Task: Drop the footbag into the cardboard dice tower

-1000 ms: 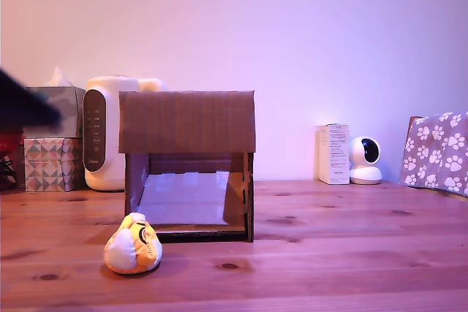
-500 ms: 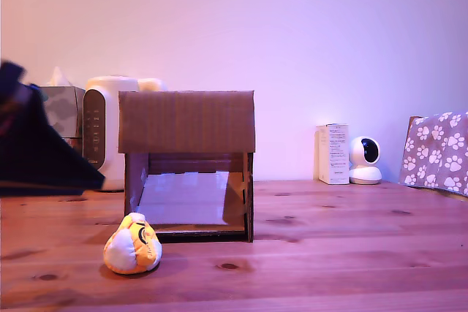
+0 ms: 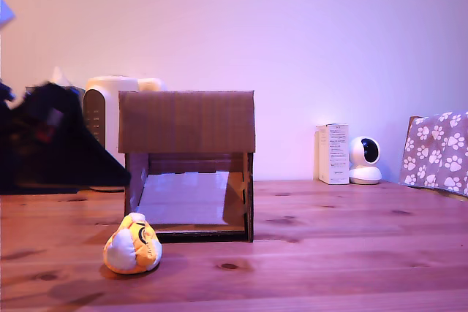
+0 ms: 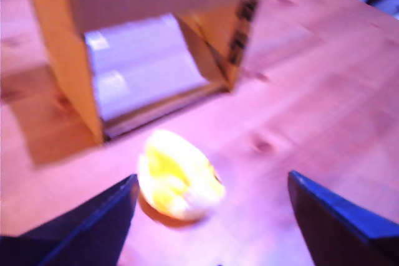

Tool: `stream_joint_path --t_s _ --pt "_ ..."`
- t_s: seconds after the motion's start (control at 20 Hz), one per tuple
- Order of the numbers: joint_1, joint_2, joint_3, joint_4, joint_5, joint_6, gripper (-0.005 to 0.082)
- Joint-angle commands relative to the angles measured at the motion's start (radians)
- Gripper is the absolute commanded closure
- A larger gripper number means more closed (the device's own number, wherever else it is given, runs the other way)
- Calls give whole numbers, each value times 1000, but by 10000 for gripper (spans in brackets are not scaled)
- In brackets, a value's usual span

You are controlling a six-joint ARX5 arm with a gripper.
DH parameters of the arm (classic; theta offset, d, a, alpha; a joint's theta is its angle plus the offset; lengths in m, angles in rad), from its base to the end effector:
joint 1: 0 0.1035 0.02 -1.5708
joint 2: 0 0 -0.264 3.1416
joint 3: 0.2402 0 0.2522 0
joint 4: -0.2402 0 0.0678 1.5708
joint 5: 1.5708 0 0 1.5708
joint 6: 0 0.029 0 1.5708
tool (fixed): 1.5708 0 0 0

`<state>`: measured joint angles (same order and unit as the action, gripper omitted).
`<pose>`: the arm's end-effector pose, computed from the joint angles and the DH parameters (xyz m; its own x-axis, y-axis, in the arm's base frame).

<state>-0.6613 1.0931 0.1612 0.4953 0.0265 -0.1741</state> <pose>0.1420 -0.1115 0.1362 0.6986 -0.5773 -0.4227 0.5655 0.8074 -0.1680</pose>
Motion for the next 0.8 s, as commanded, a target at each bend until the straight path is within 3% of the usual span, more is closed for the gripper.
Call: stream_joint_path --t_s 0.0,0.25,0.7,0.75 --pt "-2 43 24 10 -5 19 44" --pt "2 211 83 71 -17 51 45" --pt "33 501 214 76 -6 52 49" --pt "33 520 223 73 -1 52 88"
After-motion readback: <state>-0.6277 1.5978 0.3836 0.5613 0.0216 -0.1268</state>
